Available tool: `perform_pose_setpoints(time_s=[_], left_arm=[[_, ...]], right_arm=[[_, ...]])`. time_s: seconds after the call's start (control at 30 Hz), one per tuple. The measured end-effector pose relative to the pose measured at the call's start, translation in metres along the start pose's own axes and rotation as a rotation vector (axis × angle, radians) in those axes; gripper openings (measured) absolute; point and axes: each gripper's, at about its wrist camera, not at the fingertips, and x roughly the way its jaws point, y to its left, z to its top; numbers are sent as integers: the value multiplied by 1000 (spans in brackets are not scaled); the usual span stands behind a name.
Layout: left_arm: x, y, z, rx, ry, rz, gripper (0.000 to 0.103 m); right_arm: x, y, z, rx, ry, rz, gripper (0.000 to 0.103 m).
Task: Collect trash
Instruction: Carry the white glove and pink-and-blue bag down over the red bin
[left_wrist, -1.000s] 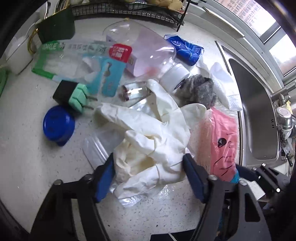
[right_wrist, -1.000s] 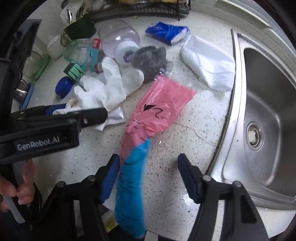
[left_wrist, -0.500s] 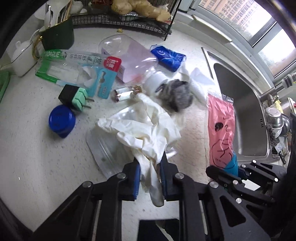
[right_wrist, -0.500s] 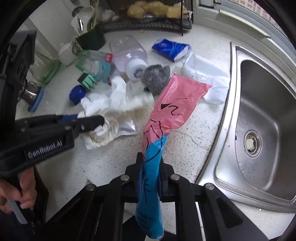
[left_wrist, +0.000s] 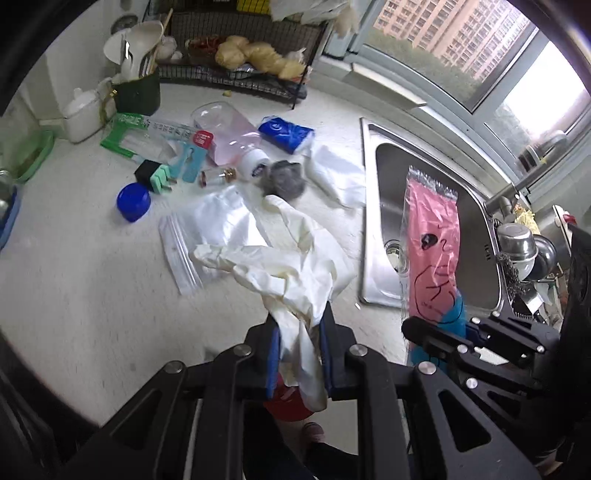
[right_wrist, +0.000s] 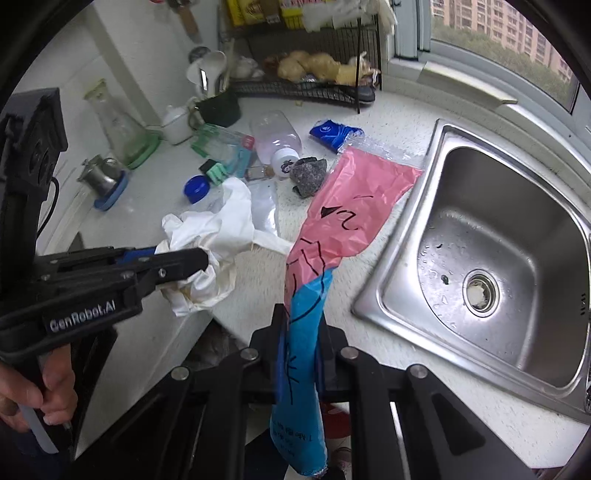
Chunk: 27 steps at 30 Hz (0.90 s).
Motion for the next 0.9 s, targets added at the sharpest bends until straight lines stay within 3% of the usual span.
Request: perform_pose_setpoints(time_s=[0.17,0.5,0.7,0.9], left_arm=[[-25,-45,-48,29,-18,67,16],[-52,-100,-138,-44,-60,84,16],[-47,-119,-180,-71,-31,82,16],[-19,-116,-209,-105,52,87,16]], right_arm=[[-37,-10,-30,-17,-38,8,11],[-75,-28,-96,-78,-37,29,11],[-76,-33,-131,-82,4,47,11],[-55,-30,-155,-88,80,65,11]])
